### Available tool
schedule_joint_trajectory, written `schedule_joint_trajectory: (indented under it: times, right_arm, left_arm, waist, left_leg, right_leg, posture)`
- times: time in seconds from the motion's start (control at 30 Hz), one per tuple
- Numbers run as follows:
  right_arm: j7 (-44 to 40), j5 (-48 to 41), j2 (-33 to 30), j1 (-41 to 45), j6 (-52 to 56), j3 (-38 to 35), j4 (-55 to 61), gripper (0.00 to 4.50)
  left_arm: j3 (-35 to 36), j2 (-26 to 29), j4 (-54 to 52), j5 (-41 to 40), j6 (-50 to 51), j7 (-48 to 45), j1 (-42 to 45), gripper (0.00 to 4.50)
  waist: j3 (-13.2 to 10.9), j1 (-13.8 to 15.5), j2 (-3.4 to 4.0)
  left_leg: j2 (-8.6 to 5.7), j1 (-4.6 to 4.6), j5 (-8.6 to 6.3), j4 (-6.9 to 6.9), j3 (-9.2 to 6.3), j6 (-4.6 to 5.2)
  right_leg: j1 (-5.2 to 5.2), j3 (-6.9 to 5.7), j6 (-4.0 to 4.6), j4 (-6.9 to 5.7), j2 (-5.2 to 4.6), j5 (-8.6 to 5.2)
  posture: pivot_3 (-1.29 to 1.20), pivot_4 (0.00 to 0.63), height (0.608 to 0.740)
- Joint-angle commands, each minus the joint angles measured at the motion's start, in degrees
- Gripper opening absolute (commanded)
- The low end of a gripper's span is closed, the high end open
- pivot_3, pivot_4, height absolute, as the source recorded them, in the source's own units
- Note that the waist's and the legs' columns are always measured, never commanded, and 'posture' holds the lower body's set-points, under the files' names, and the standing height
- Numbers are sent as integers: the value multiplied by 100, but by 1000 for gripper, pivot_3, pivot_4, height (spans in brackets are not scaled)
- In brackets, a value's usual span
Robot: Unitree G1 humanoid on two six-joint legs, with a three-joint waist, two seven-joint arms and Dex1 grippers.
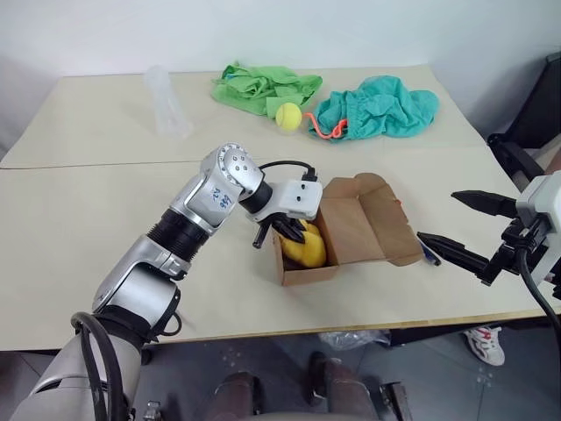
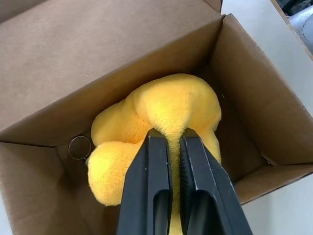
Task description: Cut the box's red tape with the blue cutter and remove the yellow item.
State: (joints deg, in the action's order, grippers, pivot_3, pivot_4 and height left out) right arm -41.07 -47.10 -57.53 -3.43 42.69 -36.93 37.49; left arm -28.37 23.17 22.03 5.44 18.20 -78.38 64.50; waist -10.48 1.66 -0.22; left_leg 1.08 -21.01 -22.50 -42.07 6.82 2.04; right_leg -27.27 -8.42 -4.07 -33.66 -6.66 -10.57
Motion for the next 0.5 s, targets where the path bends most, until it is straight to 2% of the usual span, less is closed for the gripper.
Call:
schedule_joint_trajectory:
  times: [0.03,0.23,0.5]
  right_arm:
    - [-128,2,-48,-35,-52,-389,70,4500]
    - [-401,-53,-122,56,-118,-500,-14,4500]
    - [-858,143,-509,529,-225,-177,-640,4500]
  left_arm:
    - [550,-24,-113,-357,276,105,257,25]
    - [1106,100,-382,-858,861,80,224,25]
    - [2213,141,-439,-1519,1673,943,454,25]
  waist:
    - [0,-1,0]
    - [0,-4,0]
    - [0,-16,0]
  left_leg:
    - [0,-1,0,0,0,0]
    - [-1,-1,0,-2,0,1]
    - [-3,6,1,-5,8,3]
  right_leg:
    - [-1,0,0,-1,0,0]
    - [-1,1,-3,0,0,2]
    - [0,13,-6,-7,-1,4]
  posture:
    - [0,150,740]
    - [0,150,740]
    - [0,150,740]
